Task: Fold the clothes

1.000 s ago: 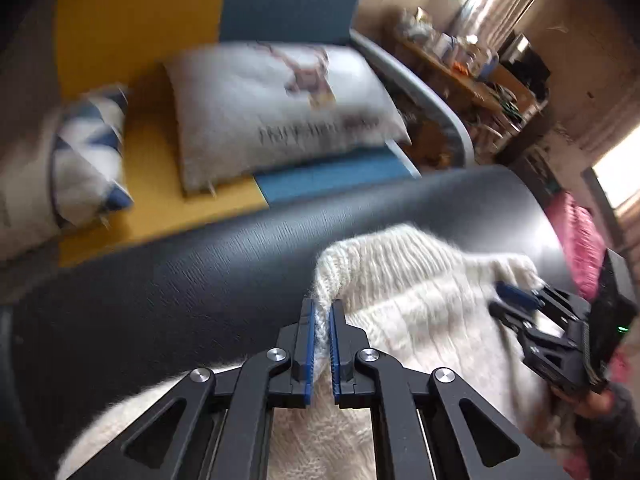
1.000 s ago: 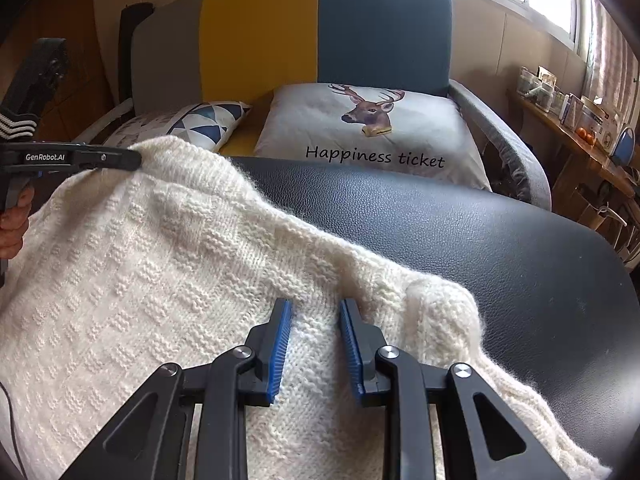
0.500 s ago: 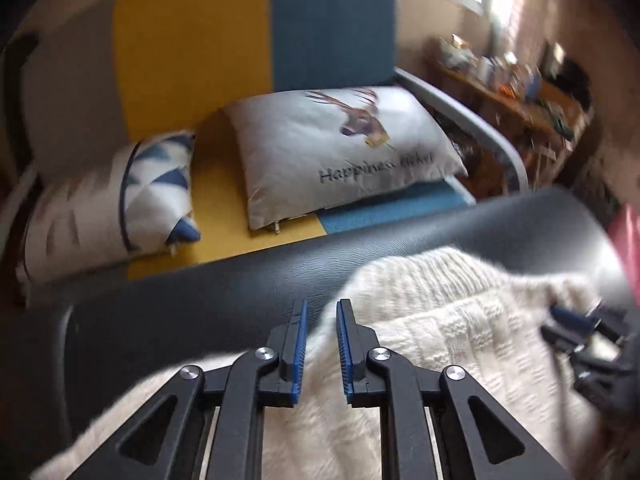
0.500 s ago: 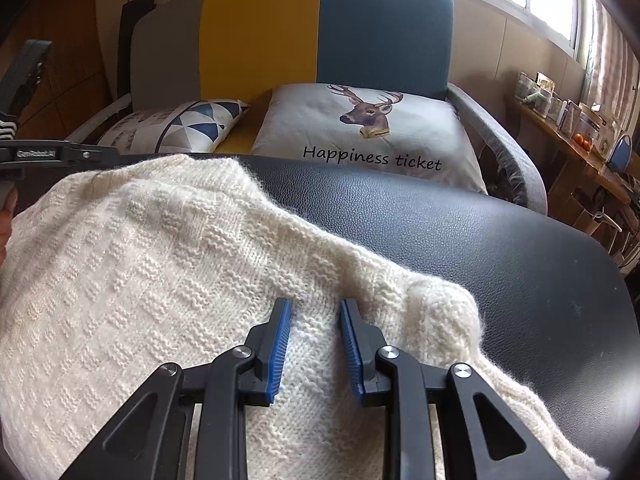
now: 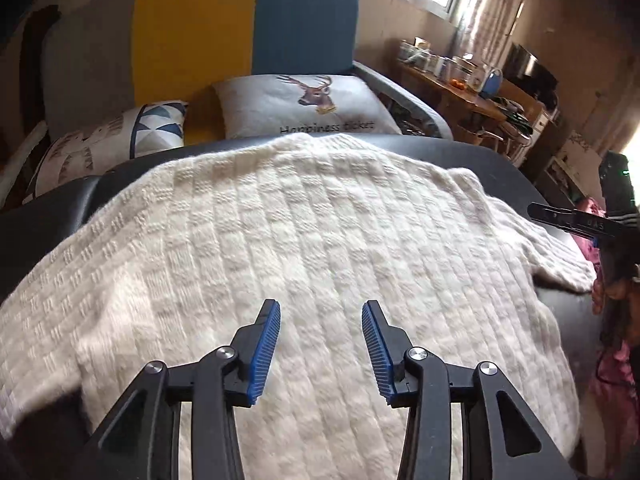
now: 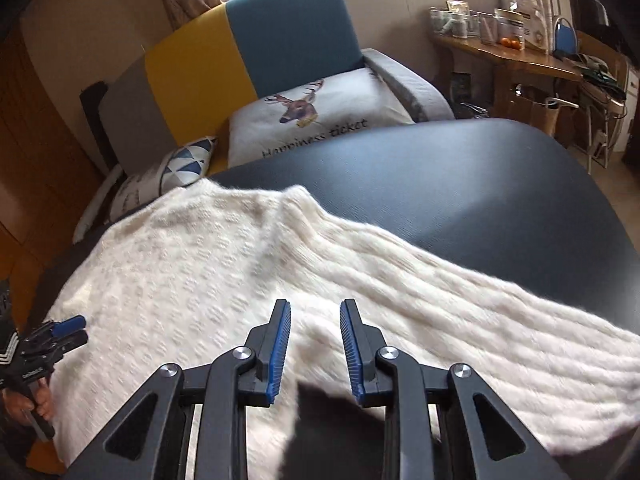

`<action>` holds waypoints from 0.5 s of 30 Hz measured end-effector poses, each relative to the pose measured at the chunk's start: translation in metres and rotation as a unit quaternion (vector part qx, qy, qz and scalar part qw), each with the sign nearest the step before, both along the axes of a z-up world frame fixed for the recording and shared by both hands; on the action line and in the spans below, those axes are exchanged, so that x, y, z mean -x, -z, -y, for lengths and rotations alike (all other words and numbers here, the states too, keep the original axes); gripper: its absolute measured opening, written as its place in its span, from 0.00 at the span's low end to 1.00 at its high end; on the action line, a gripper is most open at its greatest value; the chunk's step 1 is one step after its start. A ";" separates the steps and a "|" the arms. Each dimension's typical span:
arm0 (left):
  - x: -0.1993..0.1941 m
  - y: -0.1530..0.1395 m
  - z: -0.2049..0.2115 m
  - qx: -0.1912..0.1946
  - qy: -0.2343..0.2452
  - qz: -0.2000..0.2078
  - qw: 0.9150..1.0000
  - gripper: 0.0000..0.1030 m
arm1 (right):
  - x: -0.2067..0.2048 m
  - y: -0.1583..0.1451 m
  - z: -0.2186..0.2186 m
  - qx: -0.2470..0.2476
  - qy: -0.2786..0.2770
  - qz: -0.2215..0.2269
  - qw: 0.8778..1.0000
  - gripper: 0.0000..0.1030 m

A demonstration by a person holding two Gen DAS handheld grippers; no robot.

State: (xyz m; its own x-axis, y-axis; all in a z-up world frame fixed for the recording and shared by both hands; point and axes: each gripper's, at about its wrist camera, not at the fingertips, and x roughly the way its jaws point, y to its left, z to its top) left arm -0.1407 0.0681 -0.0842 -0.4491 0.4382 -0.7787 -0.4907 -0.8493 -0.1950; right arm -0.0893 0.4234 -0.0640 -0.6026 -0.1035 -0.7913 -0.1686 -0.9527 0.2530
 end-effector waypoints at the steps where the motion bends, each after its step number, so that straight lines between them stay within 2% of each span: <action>1: -0.012 0.001 -0.003 0.002 0.011 0.000 1.000 0.43 | -0.005 0.004 -0.004 -0.004 0.007 0.007 1.000 0.25; 3: -0.034 0.003 -0.010 0.009 0.032 0.000 0.999 0.43 | -0.009 0.016 -0.011 -0.013 0.022 0.023 0.999 0.25; 9: -0.065 0.033 -0.007 0.090 0.056 -0.014 0.994 0.44 | -0.004 0.046 -0.019 -0.081 0.040 0.063 0.994 0.23; 12: -0.069 0.035 0.004 0.081 0.045 -0.017 0.996 0.45 | -0.004 0.045 -0.019 -0.090 0.038 0.065 0.993 0.23; 13: -0.068 0.035 0.005 0.077 0.040 -0.013 0.996 0.45 | -0.006 0.043 -0.020 -0.084 0.040 0.065 0.994 0.24; 15: -0.061 0.029 0.000 0.075 0.034 -0.002 0.997 0.46 | -0.017 0.035 -0.028 -0.026 0.046 0.051 0.997 0.25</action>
State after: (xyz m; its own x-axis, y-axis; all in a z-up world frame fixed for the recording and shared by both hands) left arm -0.0794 0.0678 -0.1135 -0.4257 0.3463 -0.8359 -0.5479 -0.8339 -0.0664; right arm -0.0720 0.4514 -0.0988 -0.5237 -0.0095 -0.8519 -0.2777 -0.9434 0.1813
